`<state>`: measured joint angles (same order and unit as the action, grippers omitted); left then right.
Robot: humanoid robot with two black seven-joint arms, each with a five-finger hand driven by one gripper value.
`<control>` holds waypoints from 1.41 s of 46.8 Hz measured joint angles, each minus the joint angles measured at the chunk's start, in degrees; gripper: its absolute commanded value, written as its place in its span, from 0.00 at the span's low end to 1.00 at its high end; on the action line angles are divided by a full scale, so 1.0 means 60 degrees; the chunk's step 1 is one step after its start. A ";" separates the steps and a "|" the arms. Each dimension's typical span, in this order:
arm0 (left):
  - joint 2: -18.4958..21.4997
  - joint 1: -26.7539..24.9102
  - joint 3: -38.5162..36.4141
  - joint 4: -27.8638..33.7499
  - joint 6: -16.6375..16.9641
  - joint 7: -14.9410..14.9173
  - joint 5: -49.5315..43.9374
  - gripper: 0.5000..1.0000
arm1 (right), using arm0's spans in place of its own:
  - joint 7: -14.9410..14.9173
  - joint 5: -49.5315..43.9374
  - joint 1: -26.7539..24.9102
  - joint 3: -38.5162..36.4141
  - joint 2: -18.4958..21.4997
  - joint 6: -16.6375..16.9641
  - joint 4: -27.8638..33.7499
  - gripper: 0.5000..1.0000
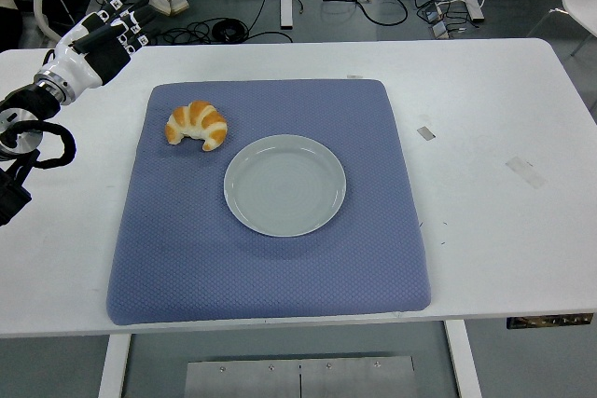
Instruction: Place the bread on the plate
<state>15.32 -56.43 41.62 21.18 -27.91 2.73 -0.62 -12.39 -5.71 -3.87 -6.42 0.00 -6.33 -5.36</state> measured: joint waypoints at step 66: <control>-0.0135 0.0001 0.0013 0.0073 0.0186 -0.0013 0.0054 0.97 | -0.0001 0.0002 0.0002 0.0000 0.0000 0.0000 0.0000 1.00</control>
<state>14.52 -56.42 41.70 21.62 -26.79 2.65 -0.30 -12.39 -5.70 -3.86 -6.42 0.00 -6.33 -5.36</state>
